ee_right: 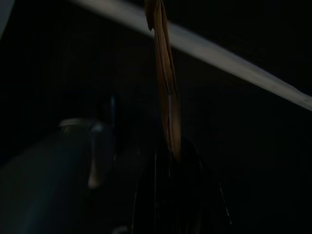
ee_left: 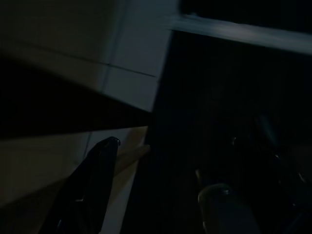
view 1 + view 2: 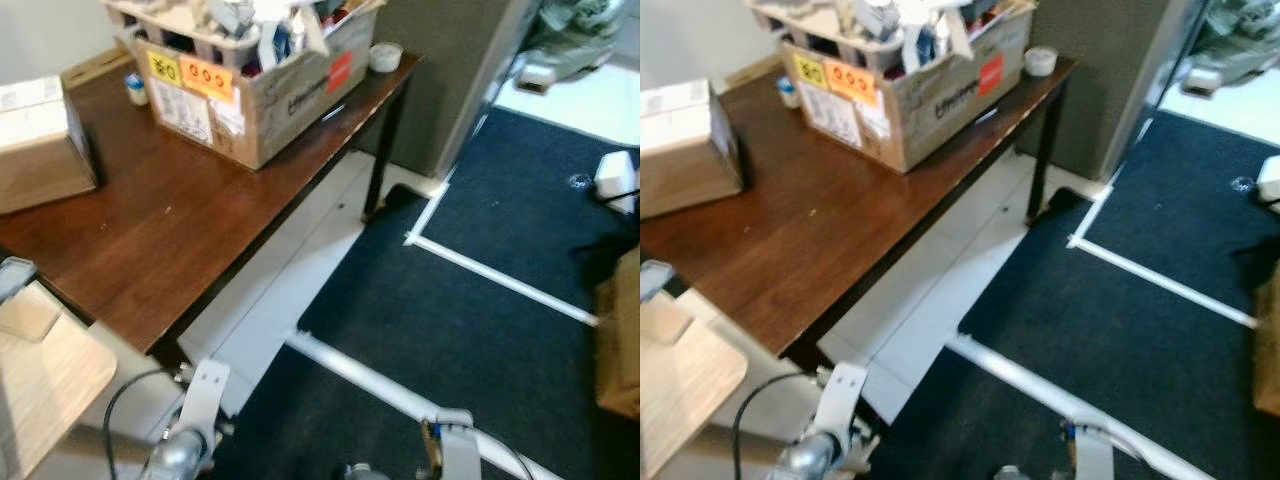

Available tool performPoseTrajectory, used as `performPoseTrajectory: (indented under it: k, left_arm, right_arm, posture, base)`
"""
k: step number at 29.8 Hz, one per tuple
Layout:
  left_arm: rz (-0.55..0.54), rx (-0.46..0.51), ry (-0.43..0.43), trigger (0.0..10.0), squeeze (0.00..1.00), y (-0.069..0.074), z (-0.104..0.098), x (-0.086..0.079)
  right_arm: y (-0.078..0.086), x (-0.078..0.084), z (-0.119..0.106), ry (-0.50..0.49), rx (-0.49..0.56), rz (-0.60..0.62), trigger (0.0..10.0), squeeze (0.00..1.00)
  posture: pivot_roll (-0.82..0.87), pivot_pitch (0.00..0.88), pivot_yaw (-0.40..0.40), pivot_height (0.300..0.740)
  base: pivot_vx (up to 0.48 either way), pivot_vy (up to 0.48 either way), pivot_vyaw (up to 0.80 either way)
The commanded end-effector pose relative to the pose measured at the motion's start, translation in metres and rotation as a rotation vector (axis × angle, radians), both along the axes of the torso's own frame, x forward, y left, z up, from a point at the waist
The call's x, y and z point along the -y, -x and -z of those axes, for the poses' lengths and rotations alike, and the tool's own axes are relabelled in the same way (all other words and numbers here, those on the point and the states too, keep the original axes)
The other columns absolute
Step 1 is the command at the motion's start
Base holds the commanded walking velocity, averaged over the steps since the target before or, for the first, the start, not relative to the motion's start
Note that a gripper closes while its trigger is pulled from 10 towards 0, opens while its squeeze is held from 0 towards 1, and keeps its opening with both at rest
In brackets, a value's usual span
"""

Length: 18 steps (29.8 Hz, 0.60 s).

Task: Picking trash to rubbish bin

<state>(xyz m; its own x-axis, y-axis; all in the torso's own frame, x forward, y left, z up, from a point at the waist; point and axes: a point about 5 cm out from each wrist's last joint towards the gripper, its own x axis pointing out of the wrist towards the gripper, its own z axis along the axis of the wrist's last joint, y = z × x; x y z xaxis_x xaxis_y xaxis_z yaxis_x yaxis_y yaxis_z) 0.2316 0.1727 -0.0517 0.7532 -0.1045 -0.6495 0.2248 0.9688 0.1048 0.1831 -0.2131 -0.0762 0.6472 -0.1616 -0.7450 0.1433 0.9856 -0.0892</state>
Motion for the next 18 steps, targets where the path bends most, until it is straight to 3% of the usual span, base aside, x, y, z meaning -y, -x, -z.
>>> performPoseTrajectory:
  k: [1, 8, 13, 18]
  left_arm:
    - [0.016, -0.045, -0.005, 10.0, 0.00, 0.0107, 0.0076, 0.0005]
    - [-0.002, -0.052, 0.005, 10.0, 0.00, 0.0116, 0.0084, 0.0004]
    - [-0.095, -0.050, 0.046, 10.0, 0.00, 0.0103, 0.0075, -0.0056]
    - [-0.075, -0.054, 0.036, 10.0, 0.00, 0.0115, 0.0081, -0.0060]
  right_arm:
    - [0.0162, -0.0035, 0.0091, -0.024, -0.060, 0.027, 10.0, 0.00]
    - [0.0184, -0.0012, 0.0097, -0.029, -0.062, 0.049, 10.0, 0.00]
    - [0.0192, -0.0005, 0.0099, -0.029, -0.063, 0.051, 10.0, 0.00]
    - [0.0222, 0.0006, 0.0112, -0.027, -0.074, 0.050, 10.0, 0.00]
  posture:
    - [0.05, 0.172, 0.025, 0.740]
    - [0.05, 0.170, 0.024, 0.740]
    - [0.04, 0.171, 0.024, 0.740]
    - [0.04, 0.173, 0.023, 0.740]
  base:
    - [0.000, 0.000, -0.80]
    - [0.000, 0.000, -0.80]
    - [0.000, 0.000, -0.80]
    - [0.000, 0.000, -0.80]
